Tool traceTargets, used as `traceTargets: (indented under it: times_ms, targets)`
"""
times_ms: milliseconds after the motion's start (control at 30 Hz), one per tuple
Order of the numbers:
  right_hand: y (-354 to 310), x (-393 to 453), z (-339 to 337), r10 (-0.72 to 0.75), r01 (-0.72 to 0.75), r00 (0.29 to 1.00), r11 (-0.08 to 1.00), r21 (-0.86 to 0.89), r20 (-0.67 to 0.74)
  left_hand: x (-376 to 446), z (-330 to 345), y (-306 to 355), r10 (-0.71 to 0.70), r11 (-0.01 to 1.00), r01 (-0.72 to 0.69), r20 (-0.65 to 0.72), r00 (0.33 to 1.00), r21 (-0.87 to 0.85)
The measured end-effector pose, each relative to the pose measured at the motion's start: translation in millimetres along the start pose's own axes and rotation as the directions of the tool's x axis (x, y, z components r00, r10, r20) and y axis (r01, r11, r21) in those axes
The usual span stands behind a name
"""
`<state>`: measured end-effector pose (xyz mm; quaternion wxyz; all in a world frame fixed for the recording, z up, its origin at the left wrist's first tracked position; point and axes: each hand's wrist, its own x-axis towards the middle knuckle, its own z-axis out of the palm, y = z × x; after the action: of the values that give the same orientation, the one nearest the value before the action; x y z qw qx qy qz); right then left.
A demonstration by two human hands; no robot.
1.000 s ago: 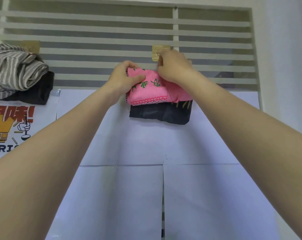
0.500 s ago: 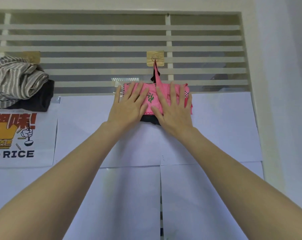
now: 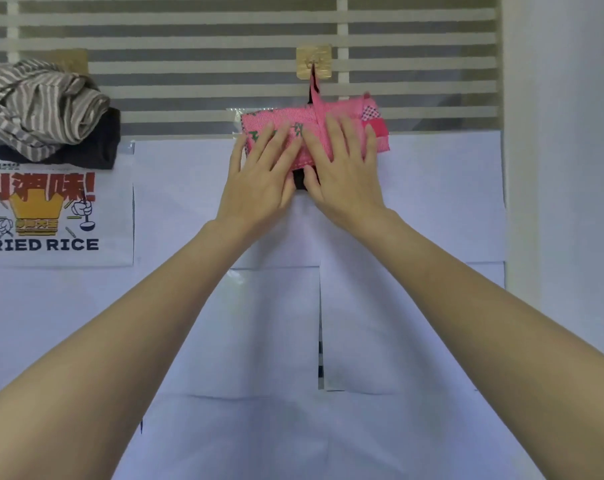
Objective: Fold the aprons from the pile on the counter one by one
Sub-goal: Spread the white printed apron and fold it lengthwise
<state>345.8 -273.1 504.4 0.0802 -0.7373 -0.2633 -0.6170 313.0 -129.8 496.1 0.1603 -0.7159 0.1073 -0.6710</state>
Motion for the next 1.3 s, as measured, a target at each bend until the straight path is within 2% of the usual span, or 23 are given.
traceTargets:
  times_ms: [67,167,233,267,367,400,467,533,600,667,733,767,800,867,933,967,1033,1100,1133,1200,1233,1267,1300]
  targets:
    - [-17,-22,-8,-0.057,0.061,0.991,0.997,0.036,-0.120,-17,-16,12,-0.010,0.998,0.010,0.003,1.000,-0.063]
    - [-47,-83,-5,-0.085,0.107,0.987,0.980,0.166,-0.137,-70,-37,28,-0.047,0.994,0.056,0.090,0.995,-0.099]
    - [-68,-135,4,-0.092,0.102,0.994,0.960,0.260,-0.051,-126,-47,42,-0.072,0.988,0.102,0.234,0.970,-0.120]
    - [-85,-171,12,-0.118,0.101,0.992,0.940,0.325,0.034,-169,-55,47,-0.097,0.983,0.140,0.324,0.941,-0.114]
    - [-130,-266,35,-0.214,0.079,0.942,0.889,0.452,0.257,-285,-77,61,-0.135,0.972,0.221,0.572,0.809,-0.083]
    - [-146,-293,37,-0.279,0.071,0.888,0.868,0.491,0.365,-322,-86,66,-0.147,0.967,0.247,0.653,0.743,-0.063]
    - [-178,-346,37,-0.435,0.049,0.670,0.834,0.549,0.601,-392,-114,71,-0.199,0.946,0.323,0.809,0.554,0.012]
    - [-197,-385,39,-0.504,0.032,0.481,0.828,0.560,0.717,-434,-143,73,-0.231,0.921,0.381,0.902,0.366,0.081]
    - [-223,-420,44,-0.555,-0.013,0.309,0.809,0.587,0.772,-472,-174,71,-0.227,0.911,0.372,0.969,0.098,0.176]
    - [-245,-453,49,-0.576,-0.078,0.138,0.805,0.588,0.806,-504,-201,70,-0.178,0.920,0.324,0.972,-0.150,0.219]
    - [-265,-486,50,-0.601,-0.129,-0.066,0.796,0.591,0.796,-531,-224,76,-0.093,0.941,0.280,0.942,-0.321,0.189]
    - [-278,-501,47,-0.613,-0.137,-0.143,0.790,0.598,0.777,-547,-235,79,-0.046,0.957,0.248,0.923,-0.383,0.151]
    - [-289,-512,45,-0.625,-0.143,-0.189,0.781,0.608,0.757,-562,-242,82,-0.012,0.969,0.218,0.903,-0.429,0.116]
    - [-306,-528,35,-0.622,-0.196,-0.246,0.783,0.591,0.743,-582,-252,89,-0.015,0.982,0.160,0.890,-0.456,0.098]
    - [-321,-540,28,-0.594,-0.175,-0.263,0.805,0.567,0.761,-597,-254,92,-0.031,0.988,0.121,0.905,-0.424,0.091]
    - [-328,-549,25,-0.564,-0.119,-0.258,0.824,0.554,0.784,-602,-252,92,-0.025,0.992,0.101,0.915,-0.402,0.071]
    - [-338,-560,28,-0.480,0.012,-0.142,0.873,0.487,0.865,-612,-242,90,-0.018,0.998,0.048,0.936,-0.352,0.038]
    - [-336,-553,33,-0.408,0.106,-0.037,0.906,0.410,0.912,-609,-230,82,-0.018,0.997,0.059,0.938,-0.347,0.041]
    - [-331,-545,34,-0.372,0.117,-0.072,0.918,0.379,0.925,-604,-225,71,-0.016,0.996,0.080,0.930,-0.368,0.048]
    - [-316,-530,43,-0.373,0.201,-0.187,0.891,0.407,0.909,-586,-213,40,-0.057,0.963,0.227,0.930,-0.362,0.148]
    - [-309,-519,48,-0.371,0.199,-0.205,0.890,0.410,0.906,-572,-208,22,-0.073,0.915,0.350,0.934,-0.351,0.203]
    - [-302,-502,45,-0.351,0.173,-0.158,0.910,0.376,0.923,-555,-203,4,-0.082,0.847,0.476,0.942,-0.324,0.238]
    - [-295,-477,50,-0.310,0.118,-0.063,0.942,0.315,0.949,-528,-194,-20,-0.124,0.781,0.567,0.955,-0.269,0.261]
